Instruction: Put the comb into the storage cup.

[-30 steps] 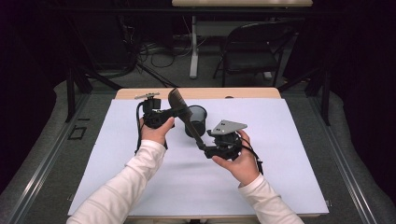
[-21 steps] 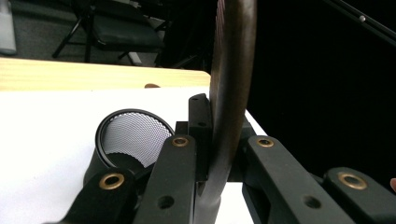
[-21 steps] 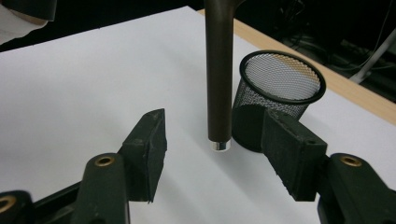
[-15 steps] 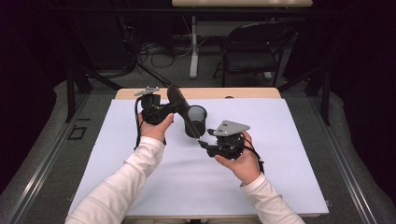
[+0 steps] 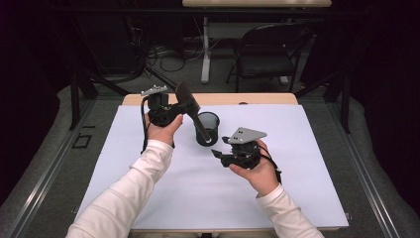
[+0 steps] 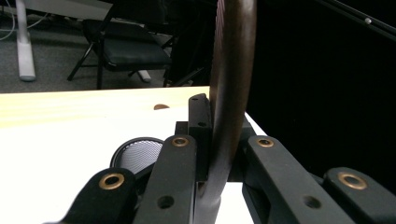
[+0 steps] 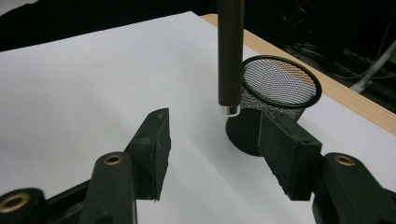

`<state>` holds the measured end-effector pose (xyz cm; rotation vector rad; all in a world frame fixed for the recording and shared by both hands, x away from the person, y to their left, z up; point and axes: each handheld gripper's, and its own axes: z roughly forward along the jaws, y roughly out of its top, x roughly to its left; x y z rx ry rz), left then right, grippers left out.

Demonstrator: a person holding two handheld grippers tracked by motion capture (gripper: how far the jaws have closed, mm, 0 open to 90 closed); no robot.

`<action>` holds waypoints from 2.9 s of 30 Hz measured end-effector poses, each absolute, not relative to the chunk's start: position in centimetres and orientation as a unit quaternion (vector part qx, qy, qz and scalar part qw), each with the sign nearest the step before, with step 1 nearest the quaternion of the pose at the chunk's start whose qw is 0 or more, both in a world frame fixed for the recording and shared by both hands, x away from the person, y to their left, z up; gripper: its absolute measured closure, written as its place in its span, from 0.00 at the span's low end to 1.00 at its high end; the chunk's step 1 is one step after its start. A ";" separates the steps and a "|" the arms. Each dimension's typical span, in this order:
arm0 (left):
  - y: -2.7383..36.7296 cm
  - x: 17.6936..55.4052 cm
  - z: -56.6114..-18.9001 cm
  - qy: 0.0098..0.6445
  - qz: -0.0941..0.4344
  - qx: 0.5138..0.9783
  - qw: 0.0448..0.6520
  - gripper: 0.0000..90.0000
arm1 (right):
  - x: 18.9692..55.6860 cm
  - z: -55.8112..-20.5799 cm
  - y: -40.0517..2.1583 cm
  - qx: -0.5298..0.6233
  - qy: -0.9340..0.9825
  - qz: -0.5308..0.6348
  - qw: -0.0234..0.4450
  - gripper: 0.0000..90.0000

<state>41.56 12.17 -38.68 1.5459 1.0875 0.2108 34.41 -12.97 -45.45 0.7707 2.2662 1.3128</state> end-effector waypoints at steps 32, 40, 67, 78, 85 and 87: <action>11.1 43.8 -36.9 0.474 0.117 0.646 0.587 0.95 | 34.9 -45.0 -14.2 0.323 0.788 0.489 0.186 0.31; 11.2 44.2 -36.6 0.477 0.125 0.642 0.588 0.95 | 34.7 -44.8 -14.3 0.321 0.785 0.499 0.178 0.27; 11.4 46.1 -37.6 0.503 0.134 0.620 0.587 0.95 | 34.6 -44.5 -14.6 0.328 0.775 0.511 0.173 0.00; 11.1 46.6 -38.2 0.510 0.134 0.617 0.584 0.95 | 34.6 -44.5 -14.8 0.332 0.775 0.509 0.173 0.00; 10.6 46.8 -38.7 0.515 0.131 0.620 0.577 0.95 | 34.6 -44.6 -14.8 0.328 0.777 0.509 0.169 0.00; 10.3 46.9 -38.9 0.515 0.131 0.621 0.576 0.95 | 34.7 -44.6 -14.8 0.327 0.778 0.508 0.169 0.00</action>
